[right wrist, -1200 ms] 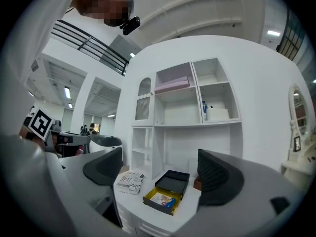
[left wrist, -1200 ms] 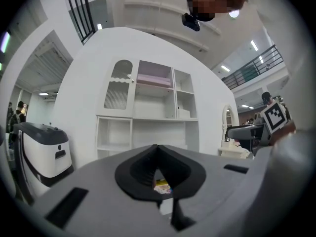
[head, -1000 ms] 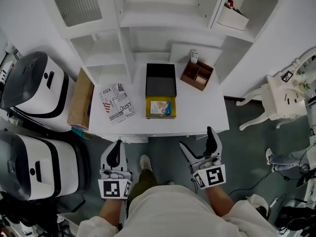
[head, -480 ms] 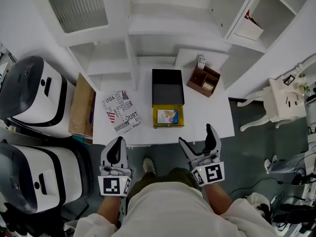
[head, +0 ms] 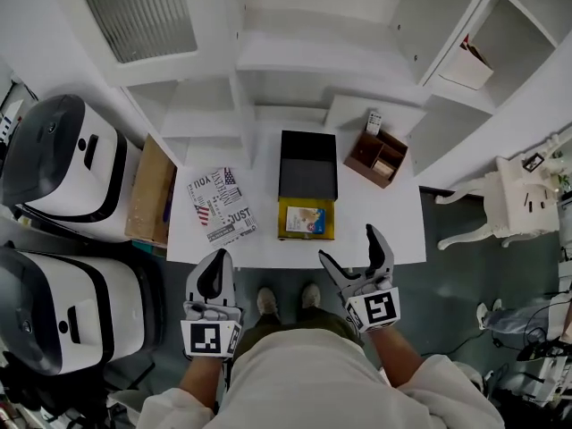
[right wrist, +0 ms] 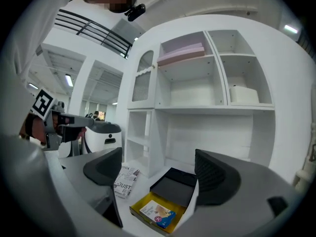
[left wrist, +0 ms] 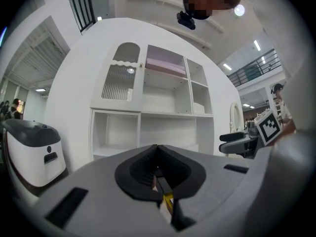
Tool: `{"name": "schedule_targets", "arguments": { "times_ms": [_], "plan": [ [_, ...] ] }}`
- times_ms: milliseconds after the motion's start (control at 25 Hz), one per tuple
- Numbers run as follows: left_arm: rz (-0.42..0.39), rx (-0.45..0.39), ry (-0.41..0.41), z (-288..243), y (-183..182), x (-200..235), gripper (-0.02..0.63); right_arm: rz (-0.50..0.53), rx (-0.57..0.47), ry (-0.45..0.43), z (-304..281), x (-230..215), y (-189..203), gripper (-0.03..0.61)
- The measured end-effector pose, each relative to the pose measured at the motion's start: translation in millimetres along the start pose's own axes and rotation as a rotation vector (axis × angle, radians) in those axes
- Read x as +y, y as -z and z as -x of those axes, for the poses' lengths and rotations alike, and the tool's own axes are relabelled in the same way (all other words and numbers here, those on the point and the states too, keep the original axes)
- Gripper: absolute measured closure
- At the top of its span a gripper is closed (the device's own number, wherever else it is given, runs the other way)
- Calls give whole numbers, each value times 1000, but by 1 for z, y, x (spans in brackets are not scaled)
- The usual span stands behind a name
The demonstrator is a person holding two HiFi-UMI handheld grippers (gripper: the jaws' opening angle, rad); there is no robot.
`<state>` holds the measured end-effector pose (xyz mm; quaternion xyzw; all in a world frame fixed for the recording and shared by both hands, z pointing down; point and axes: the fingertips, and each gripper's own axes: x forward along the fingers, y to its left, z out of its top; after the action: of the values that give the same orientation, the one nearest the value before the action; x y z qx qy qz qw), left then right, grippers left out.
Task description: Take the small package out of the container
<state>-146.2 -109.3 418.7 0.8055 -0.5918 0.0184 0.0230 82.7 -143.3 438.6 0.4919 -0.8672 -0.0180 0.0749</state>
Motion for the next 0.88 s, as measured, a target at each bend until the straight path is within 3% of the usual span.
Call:
{"name": "schedule_targets", "arguments": {
  "times_ms": [360,640,880],
  "plan": [
    [26,56,-63,-12,23,2,606,212,193,-210,-61,-2,78,121],
    [36,84,-91,-17,34,5,606,412,419,-395,-95,6,164,121],
    [43,104,-119,-15,42,8,606,525,572,-528,-116,10,231,124]
  ]
}}
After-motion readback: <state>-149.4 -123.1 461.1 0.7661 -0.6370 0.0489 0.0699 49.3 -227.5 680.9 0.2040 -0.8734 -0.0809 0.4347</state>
